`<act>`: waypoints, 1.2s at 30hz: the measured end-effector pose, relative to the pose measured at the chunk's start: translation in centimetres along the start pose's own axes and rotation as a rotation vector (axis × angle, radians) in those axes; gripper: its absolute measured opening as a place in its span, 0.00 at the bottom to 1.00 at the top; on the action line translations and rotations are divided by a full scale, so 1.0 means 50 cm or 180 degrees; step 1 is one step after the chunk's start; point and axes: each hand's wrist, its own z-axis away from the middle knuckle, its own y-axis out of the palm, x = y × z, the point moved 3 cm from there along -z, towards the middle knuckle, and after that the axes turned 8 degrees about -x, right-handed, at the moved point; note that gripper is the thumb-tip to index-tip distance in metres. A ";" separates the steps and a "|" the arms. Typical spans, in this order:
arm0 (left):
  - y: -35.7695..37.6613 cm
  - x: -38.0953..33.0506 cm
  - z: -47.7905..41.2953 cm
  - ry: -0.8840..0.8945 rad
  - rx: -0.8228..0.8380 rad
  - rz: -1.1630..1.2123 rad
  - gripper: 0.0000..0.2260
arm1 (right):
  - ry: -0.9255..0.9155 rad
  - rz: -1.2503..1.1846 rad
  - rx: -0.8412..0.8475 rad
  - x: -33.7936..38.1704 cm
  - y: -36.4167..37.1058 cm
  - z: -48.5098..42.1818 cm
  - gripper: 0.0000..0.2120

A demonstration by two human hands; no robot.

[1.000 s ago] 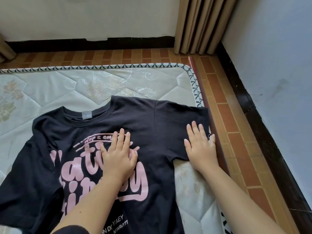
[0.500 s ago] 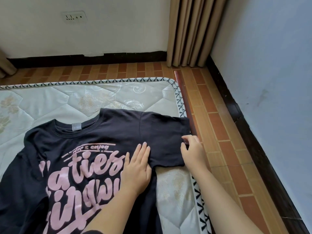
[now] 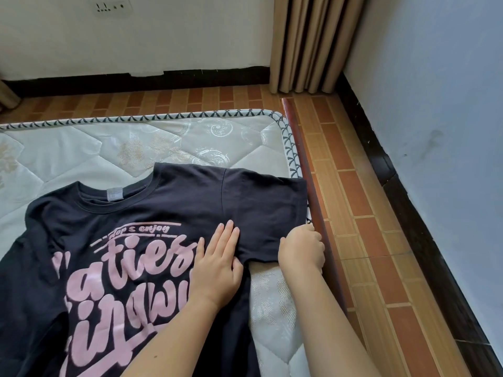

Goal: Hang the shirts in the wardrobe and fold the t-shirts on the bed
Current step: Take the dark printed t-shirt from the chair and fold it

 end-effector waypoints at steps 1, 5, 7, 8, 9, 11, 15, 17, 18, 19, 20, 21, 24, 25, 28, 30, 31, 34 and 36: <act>0.001 0.000 0.001 0.0005 -0.0012 0.0008 0.26 | 0.0049 -0.0052 0.0009 -0.002 0.000 0.002 0.14; 0.004 0.002 0.002 0.0027 -0.0059 -0.0002 0.26 | 0.0059 -0.0227 0.0224 -0.021 0.014 0.007 0.12; 0.005 0.002 0.003 0.0032 -0.0057 -0.0031 0.26 | -0.0093 -0.0475 0.0224 -0.030 0.010 0.006 0.05; 0.005 0.002 0.004 0.0033 -0.0055 -0.0039 0.26 | -0.0206 -0.0658 0.0195 -0.033 0.008 0.002 0.10; 0.005 0.003 0.004 0.0034 -0.0060 -0.0029 0.26 | -0.0322 -0.0898 0.0174 -0.034 0.001 0.001 0.15; 0.005 0.002 0.002 0.0046 -0.0075 -0.0008 0.26 | -0.0271 -0.1756 0.0242 -0.036 -0.007 -0.002 0.20; 0.007 0.003 0.002 0.0045 -0.0100 -0.0006 0.27 | 0.0792 -0.4136 0.1267 -0.038 -0.011 -0.009 0.11; 0.006 0.003 0.002 0.0038 -0.0068 -0.0039 0.27 | 0.0956 -0.4586 0.1645 -0.037 -0.011 -0.018 0.06; 0.006 0.003 0.002 0.0042 -0.0049 -0.0045 0.27 | 0.0910 -0.4594 0.1683 -0.037 -0.011 -0.023 0.05; 0.006 0.002 0.002 0.0049 -0.0039 -0.0045 0.27 | 0.0810 -0.4446 0.1637 -0.037 -0.010 -0.028 0.05; 0.006 0.002 0.001 0.0055 -0.0040 -0.0052 0.27 | 0.0665 -0.4176 0.1540 -0.038 -0.002 -0.036 0.05; 0.005 0.002 0.001 0.0057 -0.0044 -0.0060 0.27 | 0.0505 -0.3860 0.1443 -0.039 0.005 -0.043 0.06; 0.003 0.002 0.003 0.0055 -0.0031 -0.0048 0.27 | 0.0078 -0.3054 0.1236 -0.045 0.023 -0.053 0.13; 0.002 0.002 0.003 0.0054 -0.0018 -0.0030 0.26 | -0.0058 -0.2872 0.1169 -0.047 0.023 -0.052 0.13; -0.006 -0.001 0.000 0.0056 0.0056 0.0090 0.26 | -0.0292 -0.2481 0.0817 -0.054 0.012 -0.050 0.16; -0.013 -0.001 0.003 0.0058 0.0103 0.0219 0.26 | -0.0406 -0.2125 0.0422 -0.059 -0.005 -0.049 0.20; -0.016 0.002 0.005 0.0050 0.0137 0.0292 0.27 | -0.0467 -0.1916 0.0242 -0.060 -0.014 -0.045 0.21; -0.022 0.014 0.007 0.0114 0.0297 0.0282 0.27 | -0.0544 -0.1487 -0.0015 -0.065 -0.023 -0.043 0.24; -0.024 0.016 0.008 0.0185 0.0334 0.0093 0.25 | -0.0552 -0.1287 -0.0070 -0.067 -0.024 -0.045 0.25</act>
